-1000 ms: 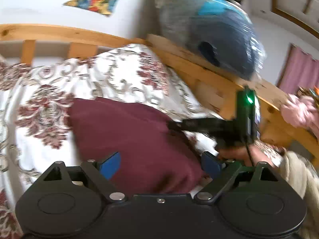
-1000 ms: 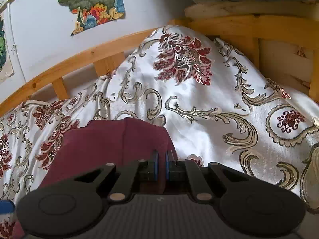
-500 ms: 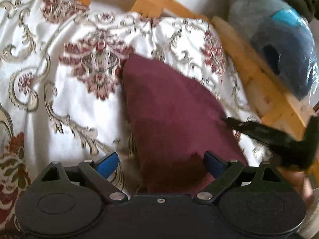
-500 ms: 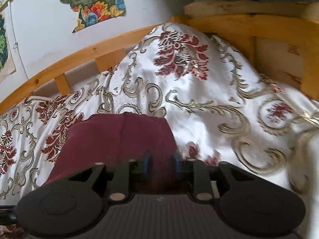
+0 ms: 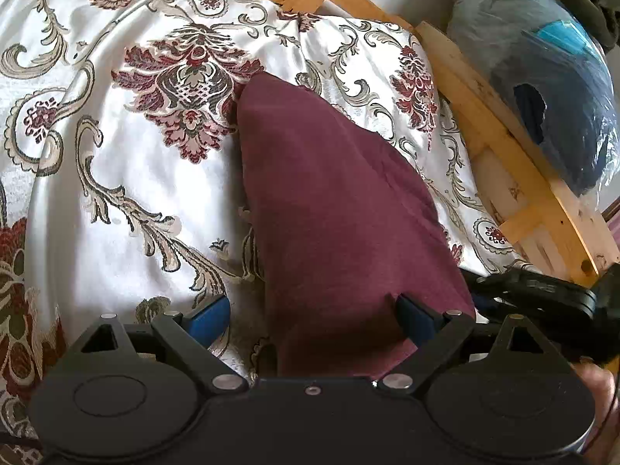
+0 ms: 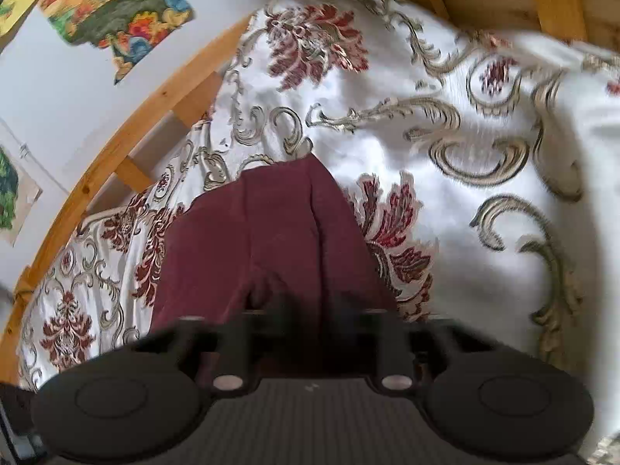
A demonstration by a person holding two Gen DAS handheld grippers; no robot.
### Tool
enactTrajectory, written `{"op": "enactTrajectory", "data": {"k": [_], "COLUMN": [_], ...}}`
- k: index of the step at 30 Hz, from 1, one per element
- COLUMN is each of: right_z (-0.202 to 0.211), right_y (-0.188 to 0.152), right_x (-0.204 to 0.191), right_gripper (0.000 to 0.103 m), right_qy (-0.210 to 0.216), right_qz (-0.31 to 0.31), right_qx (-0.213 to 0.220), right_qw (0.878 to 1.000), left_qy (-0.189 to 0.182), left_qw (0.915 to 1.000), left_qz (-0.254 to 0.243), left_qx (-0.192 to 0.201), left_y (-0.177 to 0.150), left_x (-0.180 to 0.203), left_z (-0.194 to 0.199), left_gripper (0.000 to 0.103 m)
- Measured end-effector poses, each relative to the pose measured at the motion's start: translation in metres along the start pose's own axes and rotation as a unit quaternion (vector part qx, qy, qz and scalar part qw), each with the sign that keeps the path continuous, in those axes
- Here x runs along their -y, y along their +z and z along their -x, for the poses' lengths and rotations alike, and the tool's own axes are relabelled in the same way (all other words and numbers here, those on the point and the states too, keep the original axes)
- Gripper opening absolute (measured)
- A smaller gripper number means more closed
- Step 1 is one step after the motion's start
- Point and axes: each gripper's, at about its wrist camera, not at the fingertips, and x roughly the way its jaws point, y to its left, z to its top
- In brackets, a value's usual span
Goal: Fold small clothes
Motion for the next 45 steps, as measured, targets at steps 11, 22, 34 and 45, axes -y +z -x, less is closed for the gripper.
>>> {"op": "enactTrajectory", "data": {"k": [11, 22, 34, 45], "right_z": [0.023, 0.005, -0.058, -0.04], "right_y": [0.003, 0.013, 0.038, 0.033], "right_x": [-0.012, -0.009, -0.037, -0.036], "right_gripper": [0.006, 0.028, 0.03, 0.006], "right_qy": [-0.065, -0.05, -0.078, -0.11], "right_qz": [0.059, 0.08, 0.201, 0.207], "right_qx": [0.078, 0.093, 0.093, 0.113], "right_qw": [0.993, 0.991, 0.972, 0.966], "left_qy": [-0.044, -0.022, -0.016, -0.025], "left_qw": [0.9987, 0.9995, 0.9994, 0.999], "left_qz": [-0.02, -0.005, -0.023, -0.033], "left_qx": [0.012, -0.02, -0.022, -0.019], "left_y": [-0.001, -0.005, -0.005, -0.006], "left_x": [0.01, -0.001, 0.003, 0.005], "left_z": [0.006, -0.008, -0.013, -0.012], "left_gripper": [0.094, 0.096, 0.097, 0.097]}}
